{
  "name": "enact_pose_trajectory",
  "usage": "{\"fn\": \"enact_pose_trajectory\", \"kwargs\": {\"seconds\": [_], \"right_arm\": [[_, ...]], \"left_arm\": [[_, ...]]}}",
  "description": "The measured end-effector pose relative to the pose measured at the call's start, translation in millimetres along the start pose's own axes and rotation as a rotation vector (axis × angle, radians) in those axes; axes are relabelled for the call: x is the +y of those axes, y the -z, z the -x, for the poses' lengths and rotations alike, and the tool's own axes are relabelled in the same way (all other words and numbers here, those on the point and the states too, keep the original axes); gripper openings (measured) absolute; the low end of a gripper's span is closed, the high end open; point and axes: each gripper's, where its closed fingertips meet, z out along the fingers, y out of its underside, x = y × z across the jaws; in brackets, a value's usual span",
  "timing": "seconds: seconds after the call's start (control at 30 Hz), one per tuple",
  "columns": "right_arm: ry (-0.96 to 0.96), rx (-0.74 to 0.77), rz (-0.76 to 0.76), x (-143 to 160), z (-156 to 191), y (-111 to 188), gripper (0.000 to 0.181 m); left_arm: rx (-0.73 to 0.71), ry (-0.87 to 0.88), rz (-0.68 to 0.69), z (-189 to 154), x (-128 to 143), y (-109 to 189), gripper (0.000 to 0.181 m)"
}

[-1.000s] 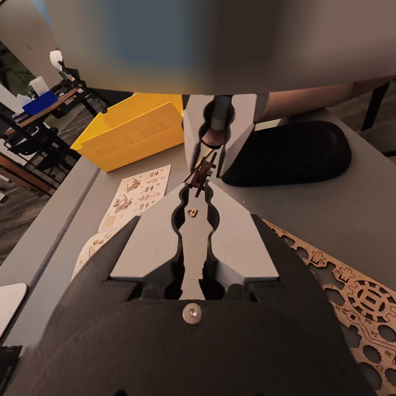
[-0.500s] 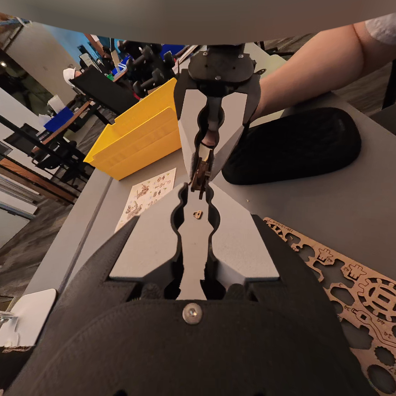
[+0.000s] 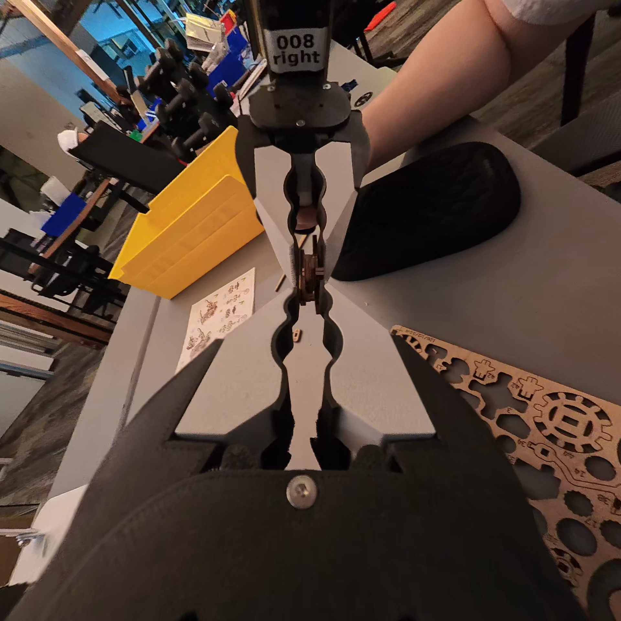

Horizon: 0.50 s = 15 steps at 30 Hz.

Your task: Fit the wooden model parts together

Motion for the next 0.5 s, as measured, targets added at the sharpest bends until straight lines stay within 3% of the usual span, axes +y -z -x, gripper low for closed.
{"fn": "enact_pose_trajectory", "kwargs": {"seconds": [0.2, 0.33, 0.4, 0.5], "right_arm": [[-0.021, -0.035, 0.011, 3, 5, -2, 0.008], [-0.142, -0.042, -0.038, -4, -5, 1, 0.012], [-0.094, -0.058, -0.026, -4, -2, 7, 0.02], [-0.054, -0.087, -0.045, -6, 2, 13, 0.014]], "left_arm": [[0.038, -0.007, 0.034, -6, 3, -1, 0.009], [0.0, 0.055, -0.015, 6, -4, 2, 0.01], [-0.006, 0.027, -0.016, 4, -3, 2, 0.01], [0.001, 0.003, -0.041, 3, -8, 5, 0.01]]}}
